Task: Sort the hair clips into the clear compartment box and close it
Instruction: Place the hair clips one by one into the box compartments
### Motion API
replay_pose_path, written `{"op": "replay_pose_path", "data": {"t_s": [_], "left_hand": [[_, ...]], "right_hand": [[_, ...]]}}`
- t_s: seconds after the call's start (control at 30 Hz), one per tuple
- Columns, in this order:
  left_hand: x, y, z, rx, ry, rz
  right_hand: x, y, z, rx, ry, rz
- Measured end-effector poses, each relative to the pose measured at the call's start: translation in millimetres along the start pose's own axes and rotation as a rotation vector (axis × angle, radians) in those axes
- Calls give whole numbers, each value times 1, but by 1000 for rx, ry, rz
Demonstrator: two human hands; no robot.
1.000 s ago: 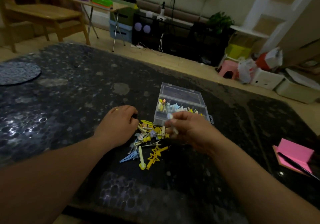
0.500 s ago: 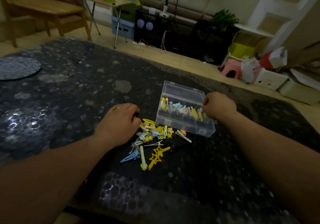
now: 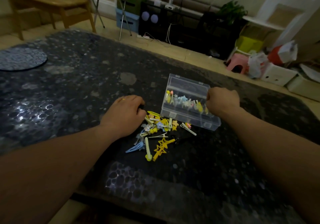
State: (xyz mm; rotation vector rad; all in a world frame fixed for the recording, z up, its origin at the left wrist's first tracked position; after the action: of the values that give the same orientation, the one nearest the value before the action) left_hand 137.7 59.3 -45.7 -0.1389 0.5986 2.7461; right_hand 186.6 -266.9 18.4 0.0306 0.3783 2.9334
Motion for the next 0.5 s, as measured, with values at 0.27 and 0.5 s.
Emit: {"op": "replay_pose_path", "data": {"t_s": [0.27,0.5], "left_hand": [[0,0,0,-5,-15,-1],[-1,0,0,-3,-6,-3]], "right_hand": [[-4,4,2,6,36,43],[2,11,6,-150,102,54]]}}
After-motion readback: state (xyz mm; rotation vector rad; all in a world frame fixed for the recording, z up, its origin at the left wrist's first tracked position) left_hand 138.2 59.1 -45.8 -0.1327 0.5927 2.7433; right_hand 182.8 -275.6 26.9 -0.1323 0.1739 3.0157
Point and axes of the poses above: each hand's wrist, its own x-axis away from the middle knuckle, its own z-axis out of the back of the hand, y = z × x, the point moved 3 cm from there along -x, towards the middle knuckle, and after that the axes turned 6 degrees about -y, right-handed, at the moved point
